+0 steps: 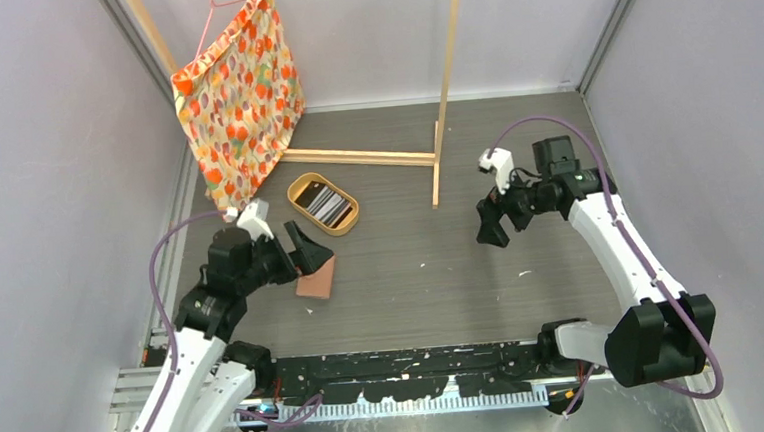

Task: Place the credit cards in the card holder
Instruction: Reset both arms

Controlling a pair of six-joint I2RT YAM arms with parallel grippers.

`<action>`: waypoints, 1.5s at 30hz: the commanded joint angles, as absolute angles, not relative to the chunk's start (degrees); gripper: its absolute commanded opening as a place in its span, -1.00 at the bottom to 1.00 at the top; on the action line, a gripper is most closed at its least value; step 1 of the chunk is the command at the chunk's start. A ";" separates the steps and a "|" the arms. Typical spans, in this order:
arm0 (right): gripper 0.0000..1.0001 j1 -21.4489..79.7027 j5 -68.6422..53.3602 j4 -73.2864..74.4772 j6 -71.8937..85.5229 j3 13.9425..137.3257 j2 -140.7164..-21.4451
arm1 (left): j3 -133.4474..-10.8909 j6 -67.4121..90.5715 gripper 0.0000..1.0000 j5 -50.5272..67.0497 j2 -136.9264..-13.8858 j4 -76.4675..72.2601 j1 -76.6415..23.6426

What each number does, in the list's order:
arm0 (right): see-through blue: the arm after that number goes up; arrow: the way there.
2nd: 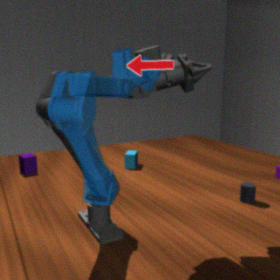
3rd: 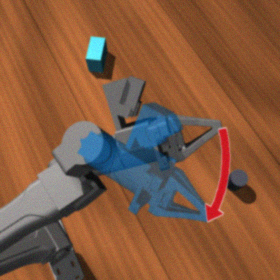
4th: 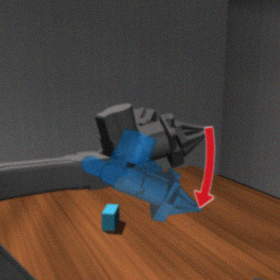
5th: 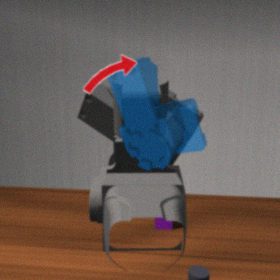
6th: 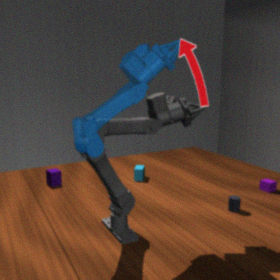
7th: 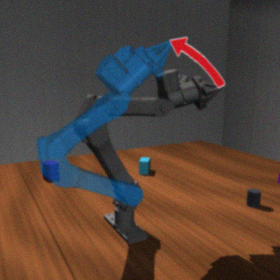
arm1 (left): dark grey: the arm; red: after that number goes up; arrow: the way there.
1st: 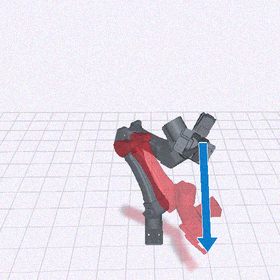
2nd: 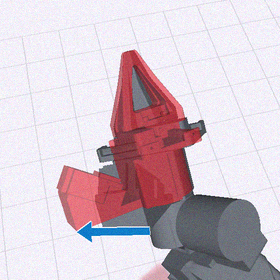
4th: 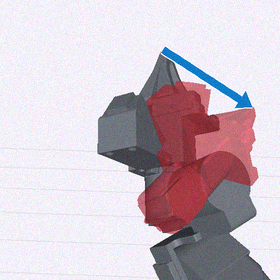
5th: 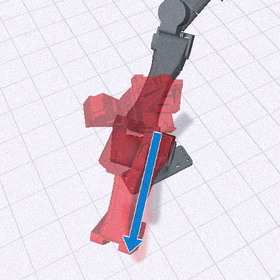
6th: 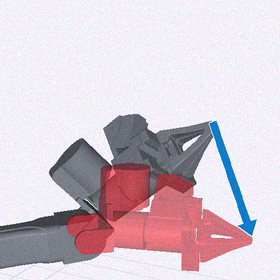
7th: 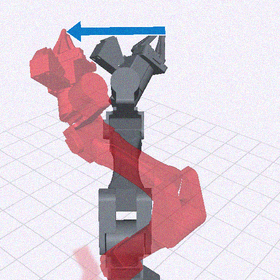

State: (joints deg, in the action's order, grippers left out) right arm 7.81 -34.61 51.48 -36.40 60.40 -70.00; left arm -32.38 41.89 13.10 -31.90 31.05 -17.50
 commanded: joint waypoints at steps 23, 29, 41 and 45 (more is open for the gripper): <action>1.00 -7.19 -36.32 43.29 9.42 80.45 -59.63 | -64.13 24.50 1.00 29.39 -40.13 36.50 -17.23; 1.00 -7.82 -40.73 43.48 7.45 78.78 -57.26 | -60.56 27.39 1.00 29.73 -36.21 34.62 -17.23; 1.00 -7.87 -39.09 43.20 7.53 78.31 -55.30 | -57.77 29.26 0.99 30.17 -32.65 34.35 -17.23; 1.00 -7.86 -39.08 43.33 6.94 78.27 -55.11 | -57.04 29.35 1.00 29.68 -31.91 34.39 -17.23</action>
State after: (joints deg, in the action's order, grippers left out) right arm -7.62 -39.07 45.01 6.83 78.06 -56.27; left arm -57.76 28.58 28.75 -32.82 36.56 -17.50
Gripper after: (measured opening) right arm 0.997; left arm 0.996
